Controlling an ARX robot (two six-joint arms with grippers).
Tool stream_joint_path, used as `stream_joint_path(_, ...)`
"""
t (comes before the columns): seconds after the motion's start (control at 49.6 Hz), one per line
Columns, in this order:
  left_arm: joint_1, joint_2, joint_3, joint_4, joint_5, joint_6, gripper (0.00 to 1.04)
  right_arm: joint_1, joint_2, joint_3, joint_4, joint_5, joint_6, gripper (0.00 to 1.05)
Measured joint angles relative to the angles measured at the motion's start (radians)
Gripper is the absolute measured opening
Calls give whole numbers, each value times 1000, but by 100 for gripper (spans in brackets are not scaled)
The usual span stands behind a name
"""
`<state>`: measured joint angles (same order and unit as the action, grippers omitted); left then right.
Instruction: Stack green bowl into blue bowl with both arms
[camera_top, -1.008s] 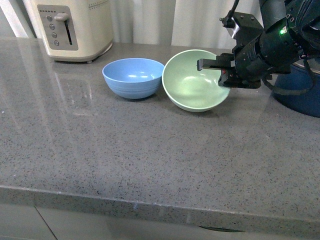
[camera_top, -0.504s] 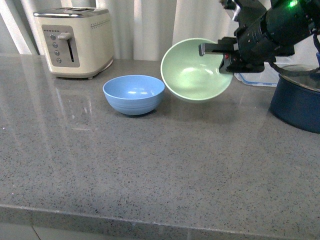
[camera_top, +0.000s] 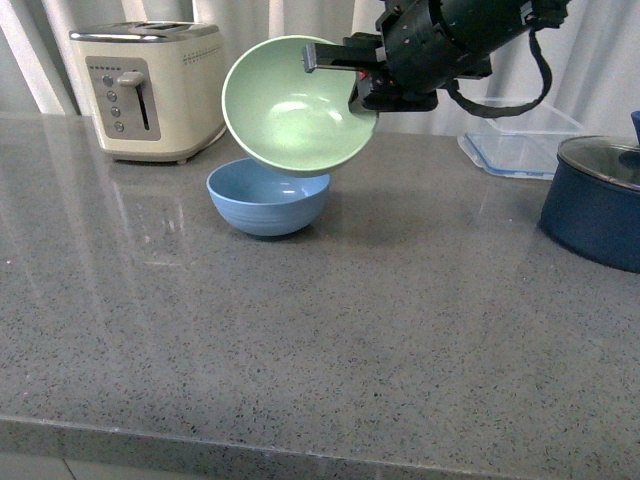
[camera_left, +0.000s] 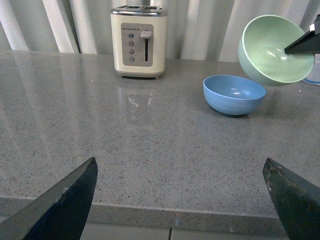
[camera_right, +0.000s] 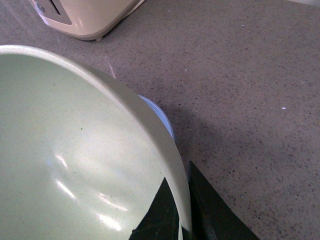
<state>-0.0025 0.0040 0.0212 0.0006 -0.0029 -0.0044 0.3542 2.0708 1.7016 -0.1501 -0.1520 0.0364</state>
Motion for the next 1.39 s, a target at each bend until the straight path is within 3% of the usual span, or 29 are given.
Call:
stream_joint_path(0.666, 0, 0, 0, 0, 0, 0, 98, 23, 256, 397, -171, -45, -23, 1)
stream_joint_path(1.19, 0, 0, 0, 0, 0, 0, 98, 19, 328, 435, -194, -68, -25, 2)
stream_joint_path(1.392, 0, 0, 0, 0, 0, 0, 98, 13, 335, 450, -216, -90, -25, 40)
